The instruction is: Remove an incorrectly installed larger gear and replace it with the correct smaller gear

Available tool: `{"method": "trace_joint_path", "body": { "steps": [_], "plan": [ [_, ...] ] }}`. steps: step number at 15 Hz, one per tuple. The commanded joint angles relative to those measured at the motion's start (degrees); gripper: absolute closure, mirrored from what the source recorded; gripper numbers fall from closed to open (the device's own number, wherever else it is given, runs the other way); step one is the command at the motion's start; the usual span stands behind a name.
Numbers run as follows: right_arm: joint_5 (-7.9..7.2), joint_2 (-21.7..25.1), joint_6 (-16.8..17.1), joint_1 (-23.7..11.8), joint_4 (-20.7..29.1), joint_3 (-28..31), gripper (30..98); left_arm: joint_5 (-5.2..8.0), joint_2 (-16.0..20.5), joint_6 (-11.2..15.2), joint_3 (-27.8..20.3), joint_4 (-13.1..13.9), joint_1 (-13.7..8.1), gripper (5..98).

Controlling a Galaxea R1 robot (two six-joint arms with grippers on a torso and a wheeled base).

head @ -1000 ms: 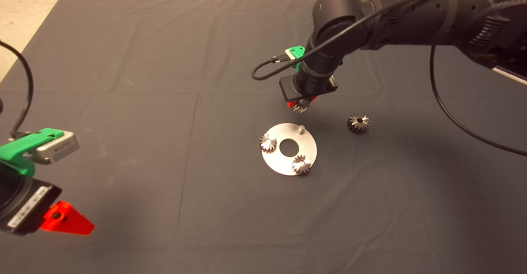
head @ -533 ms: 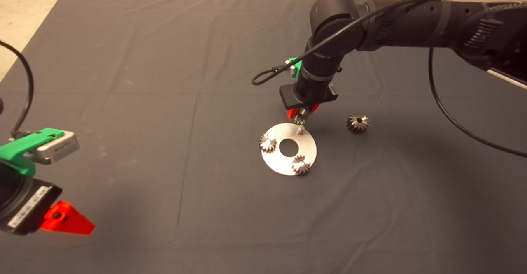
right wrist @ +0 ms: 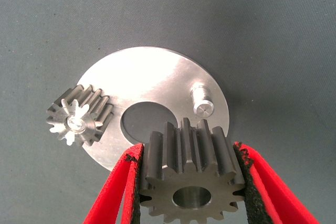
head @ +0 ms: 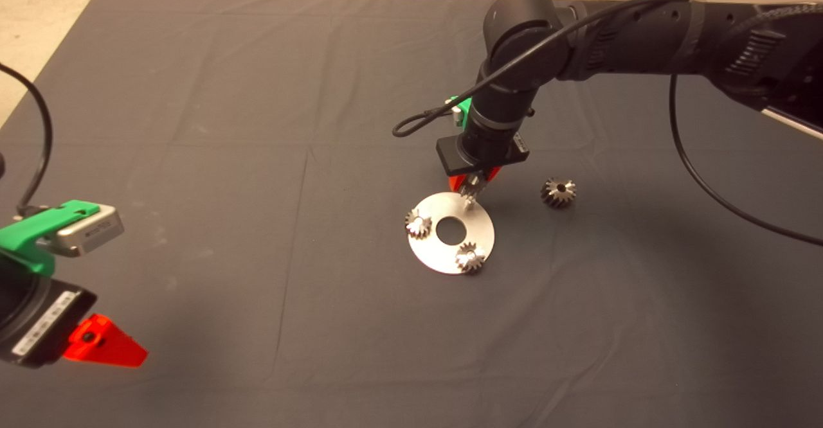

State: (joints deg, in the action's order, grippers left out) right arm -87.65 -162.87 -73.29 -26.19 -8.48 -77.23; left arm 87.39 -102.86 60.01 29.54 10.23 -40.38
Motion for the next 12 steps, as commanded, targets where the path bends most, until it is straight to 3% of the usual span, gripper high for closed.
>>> {"method": "trace_joint_path", "body": {
  "steps": [1, 8, 12],
  "plan": [
    [-1.73, 0.2, -0.1, -0.2, 2.0, 0.8, 90.3, 7.61, 0.2, 0.2, -0.5, 0.7, -0.6, 5.4],
    [-1.73, 1.5, 0.3, 3.5, -1.3, 0.7, 89.2, 7.61, 0.2, -0.1, -0.2, 0.6, -0.6, 5.4],
    [-1.73, 1.6, 1.0, 3.6, -2.9, 0.0, 89.5, 7.61, 0.1, -0.3, 0.1, 0.6, -0.6, 5.4]
  ]
}}
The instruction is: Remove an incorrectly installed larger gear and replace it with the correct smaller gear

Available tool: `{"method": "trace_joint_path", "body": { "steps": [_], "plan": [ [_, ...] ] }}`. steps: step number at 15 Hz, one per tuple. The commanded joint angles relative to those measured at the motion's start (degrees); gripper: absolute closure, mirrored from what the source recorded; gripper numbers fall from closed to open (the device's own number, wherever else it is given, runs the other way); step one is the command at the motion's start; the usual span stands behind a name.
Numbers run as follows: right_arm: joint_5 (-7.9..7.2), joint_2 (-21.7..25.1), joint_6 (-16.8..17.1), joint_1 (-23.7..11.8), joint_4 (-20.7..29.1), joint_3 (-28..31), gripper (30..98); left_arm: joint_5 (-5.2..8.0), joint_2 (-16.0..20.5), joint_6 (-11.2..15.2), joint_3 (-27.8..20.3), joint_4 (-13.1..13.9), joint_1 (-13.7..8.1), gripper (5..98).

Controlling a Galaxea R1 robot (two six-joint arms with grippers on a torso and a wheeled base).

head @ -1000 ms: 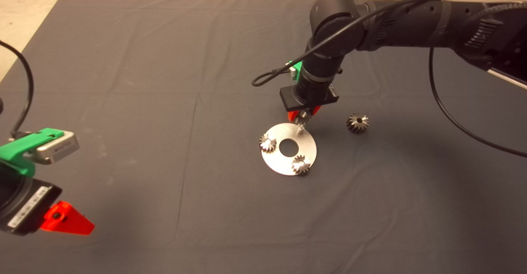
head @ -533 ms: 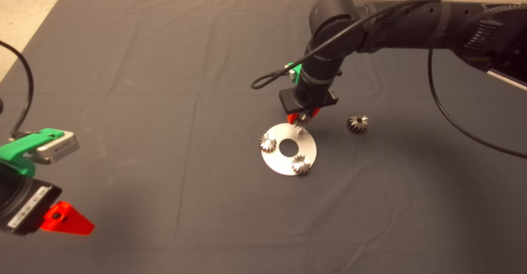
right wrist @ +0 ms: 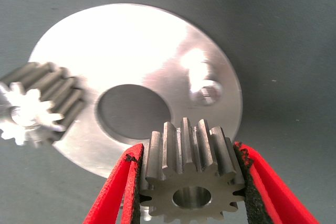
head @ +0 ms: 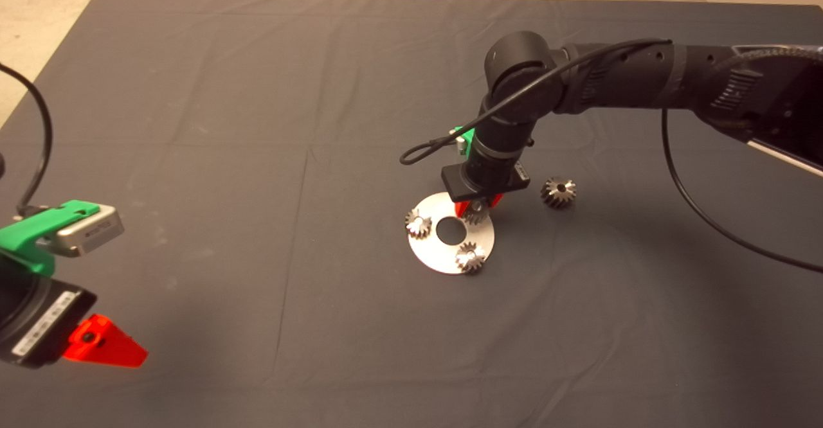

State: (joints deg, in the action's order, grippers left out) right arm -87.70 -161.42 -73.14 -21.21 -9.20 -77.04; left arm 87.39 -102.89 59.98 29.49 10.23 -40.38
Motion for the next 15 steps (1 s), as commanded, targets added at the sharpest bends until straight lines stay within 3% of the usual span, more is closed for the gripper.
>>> {"method": "trace_joint_path", "body": {
  "steps": [1, 15],
  "plan": [
    [-1.69, 0.2, 1.4, -1.4, -2.3, -0.5, 90.4, 7.61, 0.0, -0.3, 0.1, 0.6, -0.6, 5.4],
    [-1.69, -0.5, 2.5, -1.5, -3.5, -2.0, 90.5, 7.61, 0.2, -0.2, -0.1, 0.6, -0.6, 5.4]
  ]
}}
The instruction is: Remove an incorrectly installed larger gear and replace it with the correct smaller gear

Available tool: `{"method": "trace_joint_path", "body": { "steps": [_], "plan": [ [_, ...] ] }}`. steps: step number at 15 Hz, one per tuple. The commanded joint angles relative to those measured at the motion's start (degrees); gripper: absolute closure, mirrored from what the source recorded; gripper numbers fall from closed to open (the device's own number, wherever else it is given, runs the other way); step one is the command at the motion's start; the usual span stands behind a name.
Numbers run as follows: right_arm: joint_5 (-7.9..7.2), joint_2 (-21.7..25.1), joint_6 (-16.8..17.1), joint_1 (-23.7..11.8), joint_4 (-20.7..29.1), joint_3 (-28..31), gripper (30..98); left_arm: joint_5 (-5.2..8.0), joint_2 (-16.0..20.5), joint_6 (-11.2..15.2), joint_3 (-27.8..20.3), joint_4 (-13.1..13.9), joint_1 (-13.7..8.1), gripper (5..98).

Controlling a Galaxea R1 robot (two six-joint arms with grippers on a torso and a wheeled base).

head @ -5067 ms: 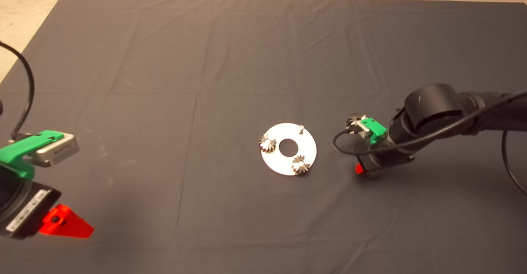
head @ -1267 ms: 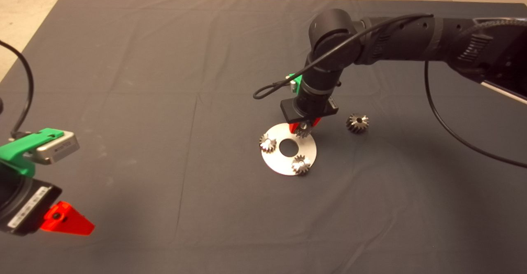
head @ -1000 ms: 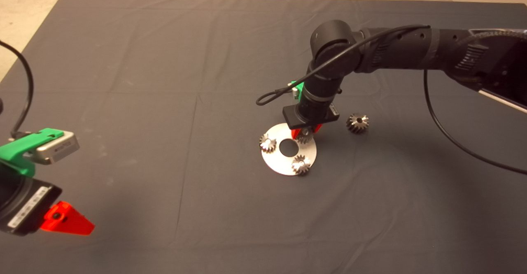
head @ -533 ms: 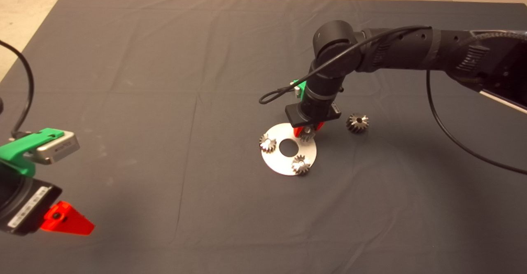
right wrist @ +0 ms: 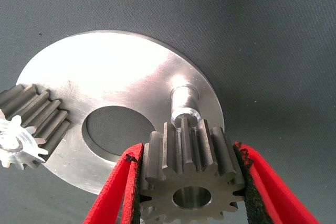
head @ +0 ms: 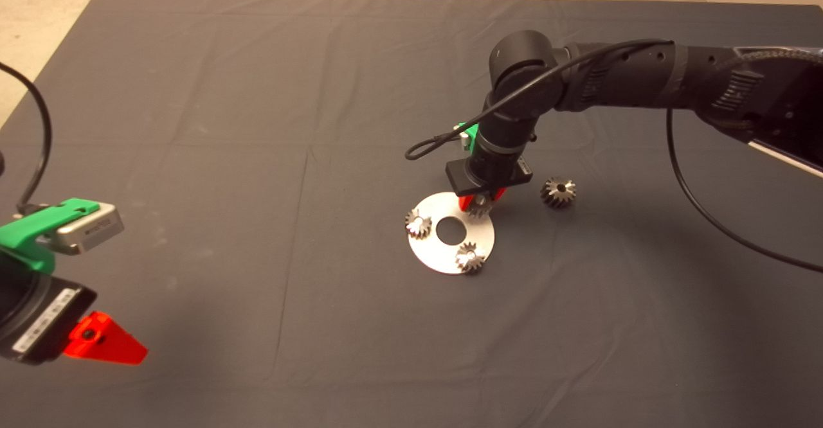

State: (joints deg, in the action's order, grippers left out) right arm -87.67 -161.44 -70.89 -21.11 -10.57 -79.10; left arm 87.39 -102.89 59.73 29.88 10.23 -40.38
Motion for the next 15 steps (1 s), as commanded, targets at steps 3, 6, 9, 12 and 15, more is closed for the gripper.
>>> {"method": "trace_joint_path", "body": {
  "steps": [3, 6, 9, 12, 15],
  "plan": [
    [-1.71, -0.6, 1.0, -1.6, -3.4, -0.8, 90.0, 7.61, 0.2, 0.1, -0.6, 0.6, -0.6, 5.4],
    [-1.71, -0.7, 1.4, -1.6, -3.7, -1.2, 90.6, 7.61, 0.2, 0.2, -0.7, 0.6, -0.6, 5.4],
    [-1.71, -0.6, 2.2, -1.5, -5.0, -1.9, 90.6, 7.61, 0.1, 0.1, -0.6, 0.6, -0.6, 5.4],
    [-1.71, -1.2, 2.2, -1.2, -5.0, -2.0, 90.3, 7.61, 0.0, 0.1, -0.5, 0.6, -0.6, 5.4],
    [-1.71, -2.0, 2.2, -0.6, -5.1, -2.4, 89.9, 7.61, 0.0, -0.1, -0.2, 0.6, -0.6, 5.4]
  ]
}}
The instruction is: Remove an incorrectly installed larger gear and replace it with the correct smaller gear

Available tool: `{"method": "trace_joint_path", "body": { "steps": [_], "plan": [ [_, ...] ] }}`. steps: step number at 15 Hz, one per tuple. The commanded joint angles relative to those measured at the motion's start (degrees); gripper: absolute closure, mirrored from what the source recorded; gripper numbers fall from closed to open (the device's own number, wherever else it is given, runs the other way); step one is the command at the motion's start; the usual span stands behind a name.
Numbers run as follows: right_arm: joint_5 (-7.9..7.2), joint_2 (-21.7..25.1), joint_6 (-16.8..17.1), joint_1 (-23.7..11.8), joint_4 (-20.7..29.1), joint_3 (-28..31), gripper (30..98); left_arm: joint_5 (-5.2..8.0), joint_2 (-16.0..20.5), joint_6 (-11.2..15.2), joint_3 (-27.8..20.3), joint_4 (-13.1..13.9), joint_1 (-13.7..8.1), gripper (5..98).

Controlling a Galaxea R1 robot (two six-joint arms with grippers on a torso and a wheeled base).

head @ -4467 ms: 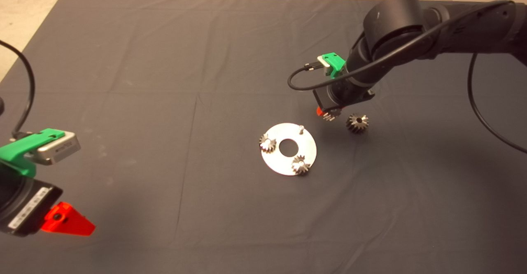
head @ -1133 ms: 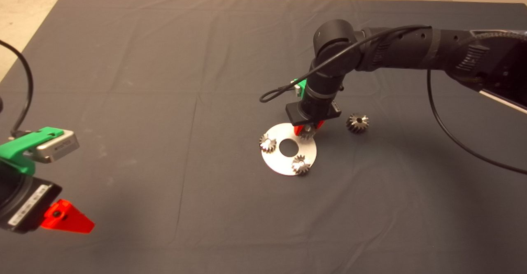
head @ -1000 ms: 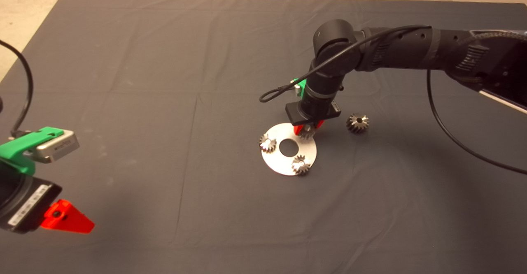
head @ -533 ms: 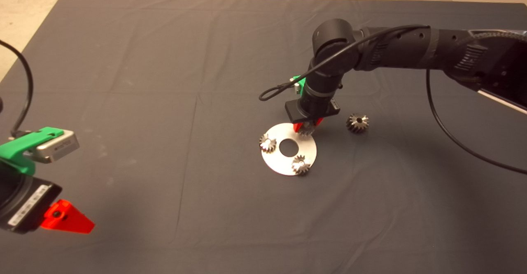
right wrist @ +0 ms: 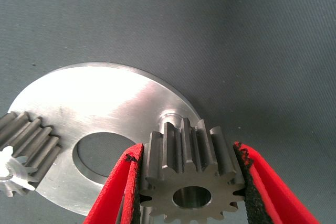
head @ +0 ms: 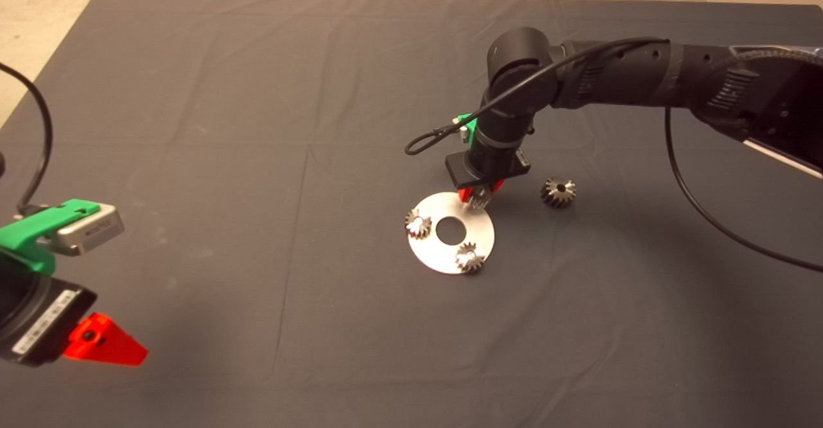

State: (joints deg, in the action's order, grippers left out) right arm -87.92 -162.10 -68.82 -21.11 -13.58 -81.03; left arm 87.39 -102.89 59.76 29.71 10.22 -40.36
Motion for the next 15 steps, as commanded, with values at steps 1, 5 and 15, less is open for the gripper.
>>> {"method": "trace_joint_path", "body": {
  "steps": [1, 5, 15],
  "plan": [
    [-1.44, -1.5, 0.2, -0.4, -2.1, -0.5, 90.3, 7.61, -0.1, -0.1, 0.0, 0.6, -0.6, 5.4],
    [-1.47, -1.7, 0.2, 0.2, -2.1, -0.4, 90.5, 7.61, -0.3, -0.1, 0.2, 0.6, -0.6, 5.4],
    [-1.38, 2.2, -0.4, 2.9, -2.9, 2.2, 90.4, 7.61, -0.2, 0.1, -0.1, 0.6, -0.6, 5.4]
  ]
}}
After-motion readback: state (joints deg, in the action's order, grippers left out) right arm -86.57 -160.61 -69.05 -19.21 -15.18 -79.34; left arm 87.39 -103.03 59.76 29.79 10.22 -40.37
